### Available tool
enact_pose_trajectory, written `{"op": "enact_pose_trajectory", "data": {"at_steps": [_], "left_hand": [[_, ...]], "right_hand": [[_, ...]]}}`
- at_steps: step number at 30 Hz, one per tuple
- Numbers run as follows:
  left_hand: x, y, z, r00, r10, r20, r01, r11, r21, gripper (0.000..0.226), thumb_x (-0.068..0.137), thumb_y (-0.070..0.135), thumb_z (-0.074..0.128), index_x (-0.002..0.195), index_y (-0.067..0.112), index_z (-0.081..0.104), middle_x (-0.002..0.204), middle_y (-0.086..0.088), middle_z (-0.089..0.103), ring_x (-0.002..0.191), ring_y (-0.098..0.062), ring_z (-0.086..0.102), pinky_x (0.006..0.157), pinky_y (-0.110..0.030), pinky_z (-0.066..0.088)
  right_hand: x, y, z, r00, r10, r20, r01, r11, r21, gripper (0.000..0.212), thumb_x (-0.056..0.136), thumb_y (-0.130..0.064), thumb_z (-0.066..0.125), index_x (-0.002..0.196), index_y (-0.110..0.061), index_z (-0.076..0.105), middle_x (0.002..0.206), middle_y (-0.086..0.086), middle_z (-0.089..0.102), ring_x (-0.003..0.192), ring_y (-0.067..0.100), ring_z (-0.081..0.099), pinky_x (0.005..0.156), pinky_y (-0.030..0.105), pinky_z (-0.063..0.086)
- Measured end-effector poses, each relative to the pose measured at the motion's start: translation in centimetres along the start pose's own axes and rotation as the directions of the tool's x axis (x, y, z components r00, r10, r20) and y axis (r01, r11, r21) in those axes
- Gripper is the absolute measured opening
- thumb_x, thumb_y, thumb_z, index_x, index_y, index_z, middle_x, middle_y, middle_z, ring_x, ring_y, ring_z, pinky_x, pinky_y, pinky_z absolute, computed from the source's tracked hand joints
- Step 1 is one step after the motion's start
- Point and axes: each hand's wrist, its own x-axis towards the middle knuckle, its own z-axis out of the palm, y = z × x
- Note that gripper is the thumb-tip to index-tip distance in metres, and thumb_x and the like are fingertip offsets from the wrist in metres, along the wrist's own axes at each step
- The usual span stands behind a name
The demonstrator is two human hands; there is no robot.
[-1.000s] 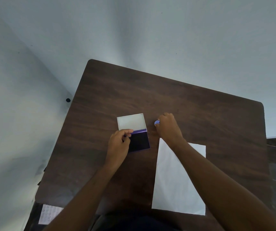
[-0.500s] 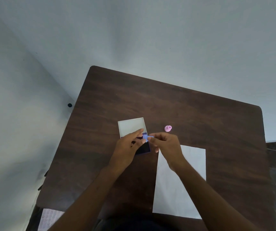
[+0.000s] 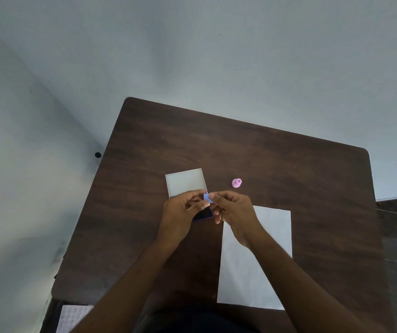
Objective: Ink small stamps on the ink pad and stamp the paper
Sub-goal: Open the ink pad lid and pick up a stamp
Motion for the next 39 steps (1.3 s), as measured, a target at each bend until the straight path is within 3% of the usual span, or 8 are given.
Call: {"op": "enact_pose_trajectory", "data": {"at_steps": [9, 13, 16, 19, 23, 26, 32, 39], "left_hand": [[0.2, 0.8, 0.1, 1.000, 0.023, 0.009, -0.022, 0.998, -0.063, 0.028, 0.086, 0.025, 0.069, 0.112, 0.016, 0.072, 0.102, 0.000, 0.075, 0.091, -0.012, 0.069, 0.087, -0.027, 0.056], [0.5, 0.7, 0.1, 0.998, -0.029, 0.054, 0.033, 0.997, -0.067, 0.030, 0.086, 0.029, 0.068, 0.111, 0.013, 0.072, 0.102, -0.006, 0.074, 0.092, -0.020, 0.068, 0.090, -0.036, 0.055], [0.6, 0.6, 0.1, 0.996, -0.053, 0.068, 0.057, 0.996, -0.067, 0.031, 0.086, 0.031, 0.067, 0.111, 0.013, 0.072, 0.102, -0.007, 0.074, 0.092, -0.021, 0.068, 0.091, -0.036, 0.055], [0.5, 0.8, 0.2, 0.996, -0.052, 0.067, 0.057, 0.996, -0.072, 0.030, 0.086, 0.030, 0.067, 0.110, 0.013, 0.072, 0.100, -0.006, 0.074, 0.091, -0.020, 0.068, 0.089, -0.032, 0.055], [0.5, 1.3, 0.2, 0.998, -0.033, 0.046, 0.036, 0.998, -0.050, 0.027, 0.086, 0.028, 0.069, 0.109, 0.014, 0.072, 0.097, 0.004, 0.071, 0.084, -0.008, 0.065, 0.074, -0.007, 0.050], [0.5, 1.2, -0.2, 0.998, -0.011, 0.060, 0.012, 1.000, -0.022, 0.028, 0.085, 0.029, 0.069, 0.110, 0.017, 0.071, 0.097, 0.009, 0.069, 0.081, -0.002, 0.063, 0.069, -0.001, 0.045], [0.1, 0.7, -0.9, 0.998, -0.032, 0.061, 0.035, 0.998, -0.059, 0.022, 0.084, 0.026, 0.071, 0.103, 0.016, 0.074, 0.084, 0.012, 0.069, 0.072, -0.001, 0.066, 0.065, -0.003, 0.047], [-0.2, 0.3, -1.4, 0.996, -0.066, 0.053, 0.076, 0.969, -0.236, 0.017, 0.085, 0.024, 0.071, 0.095, 0.012, 0.076, 0.076, -0.004, 0.076, 0.066, -0.011, 0.069, 0.066, -0.017, 0.054]], "right_hand": [[-0.4, 0.3, -0.3, 0.997, -0.068, -0.031, 0.068, 0.998, -0.003, 0.021, 0.088, -0.022, 0.064, 0.099, -0.006, 0.073, 0.069, 0.013, 0.068, 0.051, 0.018, 0.057, 0.053, 0.022, 0.052], [-0.6, 0.1, -0.4, 0.994, -0.104, -0.025, 0.103, 0.995, -0.017, 0.010, 0.088, -0.021, 0.064, 0.091, -0.019, 0.073, 0.069, 0.010, 0.069, 0.054, 0.016, 0.059, 0.055, 0.019, 0.052], [-0.5, 0.1, -0.4, 0.995, -0.101, -0.025, 0.100, 0.994, -0.040, 0.012, 0.088, -0.021, 0.064, 0.095, -0.017, 0.072, 0.072, 0.011, 0.070, 0.057, 0.019, 0.059, 0.056, 0.021, 0.052], [-0.5, 0.3, -0.5, 0.995, -0.089, -0.034, 0.087, 0.995, -0.042, 0.016, 0.088, -0.022, 0.064, 0.099, -0.013, 0.072, 0.073, 0.011, 0.070, 0.059, 0.021, 0.060, 0.058, 0.023, 0.053], [-0.3, 0.4, -0.7, 0.997, -0.069, -0.038, 0.068, 0.997, -0.022, 0.016, 0.088, -0.022, 0.064, 0.098, -0.013, 0.073, 0.074, 0.013, 0.070, 0.058, 0.022, 0.060, 0.061, 0.029, 0.054], [-0.3, 0.5, -0.6, 0.997, -0.067, -0.034, 0.066, 0.998, -0.023, 0.018, 0.087, -0.022, 0.065, 0.099, -0.012, 0.073, 0.074, 0.013, 0.070, 0.058, 0.021, 0.060, 0.061, 0.028, 0.054], [-0.7, 0.8, -0.1, 0.992, -0.124, -0.012, 0.123, 0.989, -0.087, 0.016, 0.088, -0.021, 0.064, 0.100, -0.014, 0.071, 0.073, 0.005, 0.071, 0.057, 0.014, 0.061, 0.057, 0.017, 0.052], [-0.7, 0.3, -0.1, 0.987, -0.162, 0.023, 0.163, 0.979, -0.124, 0.014, 0.089, -0.019, 0.062, 0.100, -0.018, 0.071, 0.080, -0.001, 0.073, 0.066, 0.013, 0.066, 0.060, 0.016, 0.053]]}}
